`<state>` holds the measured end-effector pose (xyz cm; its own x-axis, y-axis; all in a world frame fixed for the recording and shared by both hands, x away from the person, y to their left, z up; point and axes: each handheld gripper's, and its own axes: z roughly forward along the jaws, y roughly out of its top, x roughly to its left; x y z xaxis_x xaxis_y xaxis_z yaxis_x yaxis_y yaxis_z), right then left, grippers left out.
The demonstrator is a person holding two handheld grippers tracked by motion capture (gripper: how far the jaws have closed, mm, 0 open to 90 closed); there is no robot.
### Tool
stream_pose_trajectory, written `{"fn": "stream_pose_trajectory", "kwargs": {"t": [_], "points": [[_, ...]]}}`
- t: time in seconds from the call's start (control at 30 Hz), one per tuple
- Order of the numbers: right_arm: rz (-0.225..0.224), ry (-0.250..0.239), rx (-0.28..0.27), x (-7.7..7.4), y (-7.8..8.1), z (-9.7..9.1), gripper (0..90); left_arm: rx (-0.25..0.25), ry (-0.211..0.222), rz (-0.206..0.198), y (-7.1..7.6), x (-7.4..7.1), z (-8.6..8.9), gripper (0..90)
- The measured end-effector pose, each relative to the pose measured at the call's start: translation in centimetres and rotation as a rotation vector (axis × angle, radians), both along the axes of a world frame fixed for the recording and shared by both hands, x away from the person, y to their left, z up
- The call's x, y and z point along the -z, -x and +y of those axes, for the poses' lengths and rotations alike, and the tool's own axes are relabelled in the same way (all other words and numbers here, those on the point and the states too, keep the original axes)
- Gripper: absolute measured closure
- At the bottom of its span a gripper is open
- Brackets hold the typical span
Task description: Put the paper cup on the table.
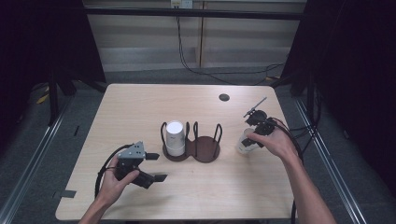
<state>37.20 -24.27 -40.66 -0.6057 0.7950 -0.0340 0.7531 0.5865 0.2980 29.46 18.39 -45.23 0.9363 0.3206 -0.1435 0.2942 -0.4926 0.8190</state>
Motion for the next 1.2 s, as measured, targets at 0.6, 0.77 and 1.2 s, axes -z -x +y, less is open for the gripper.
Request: {"fn": "stream_pose_trajectory", "kwargs": {"t": [0.6,0.77,1.2], "points": [[0.010,0.032,0.010,1.8,-1.0,0.8,17.9,-0.006,-0.007,0.001,0.1,0.2,0.1,16.1],[0.013,-0.010,0.031,2.3,-1.0,0.5,13.8,-0.016,0.003,-0.003,0.1,0.1,0.2,16.2],[-0.036,-0.076,0.077,1.7,-0.7,0.2,14.4,-0.027,-0.002,-0.016,0.2,-0.1,0.3,16.2]]}}
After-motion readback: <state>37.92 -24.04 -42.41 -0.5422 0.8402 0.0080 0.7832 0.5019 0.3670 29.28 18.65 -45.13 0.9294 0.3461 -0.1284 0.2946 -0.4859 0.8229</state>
